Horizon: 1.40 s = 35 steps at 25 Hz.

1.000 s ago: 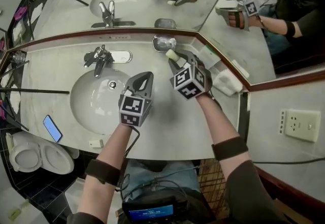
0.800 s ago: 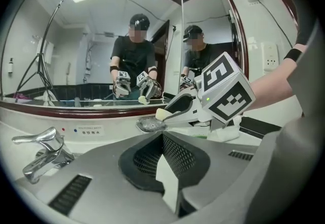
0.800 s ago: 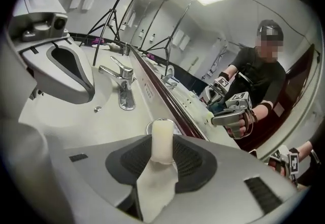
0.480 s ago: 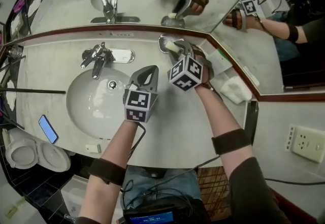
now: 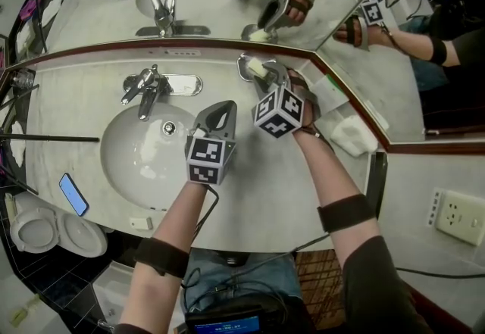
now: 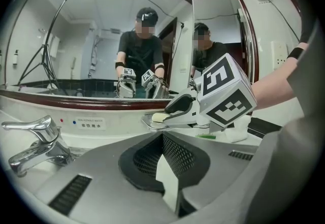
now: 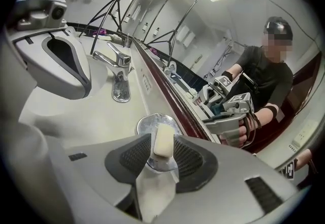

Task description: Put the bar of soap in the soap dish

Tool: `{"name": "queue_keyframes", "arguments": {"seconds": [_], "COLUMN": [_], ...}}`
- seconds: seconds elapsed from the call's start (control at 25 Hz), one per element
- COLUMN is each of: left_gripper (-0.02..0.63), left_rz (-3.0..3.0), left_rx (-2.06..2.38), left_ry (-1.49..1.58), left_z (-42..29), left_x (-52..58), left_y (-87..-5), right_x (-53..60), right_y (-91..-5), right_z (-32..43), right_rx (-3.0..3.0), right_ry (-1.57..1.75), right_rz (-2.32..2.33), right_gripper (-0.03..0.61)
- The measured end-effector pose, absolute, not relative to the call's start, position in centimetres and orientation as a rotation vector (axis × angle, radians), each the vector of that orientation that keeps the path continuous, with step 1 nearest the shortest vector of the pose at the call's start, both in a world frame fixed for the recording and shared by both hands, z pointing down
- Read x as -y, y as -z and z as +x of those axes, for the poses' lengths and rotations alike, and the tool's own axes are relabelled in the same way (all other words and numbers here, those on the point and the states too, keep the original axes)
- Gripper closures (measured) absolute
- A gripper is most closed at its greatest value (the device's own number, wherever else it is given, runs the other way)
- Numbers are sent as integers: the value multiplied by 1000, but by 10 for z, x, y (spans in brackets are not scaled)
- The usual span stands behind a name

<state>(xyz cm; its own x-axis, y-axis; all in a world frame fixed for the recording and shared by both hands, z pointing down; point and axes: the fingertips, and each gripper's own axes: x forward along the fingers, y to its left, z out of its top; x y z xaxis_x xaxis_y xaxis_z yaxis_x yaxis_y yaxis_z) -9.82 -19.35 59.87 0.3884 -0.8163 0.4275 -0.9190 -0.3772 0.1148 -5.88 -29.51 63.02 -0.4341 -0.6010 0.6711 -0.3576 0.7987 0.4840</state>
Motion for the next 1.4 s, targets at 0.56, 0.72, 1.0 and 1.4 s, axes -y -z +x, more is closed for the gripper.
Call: {"name": "queue_keyframes", "arguments": {"seconds": [0.56,0.72,1.0,1.4], "left_gripper": [614,614,614,614], "left_rz": [2379,2395,2465,2474], "left_rx": [1460,1446,1375,1342], "left_ry": [-434,-392,-400,-404], "left_z": [-91,-94,-86,-87], "left_x": [158,142,108,78], "left_y": [-539,-508,-477,-471], "right_x": [226,189,140,89], "right_y": [-554,-520,-496,-491], "right_z": [-26,-12,21,66], "right_rx": [2200,2270,2416,2448], "right_ry": [83,-74,-420,-625], "right_rz": [859,941,1142,1303], "right_gripper": [560,560,560,560]}}
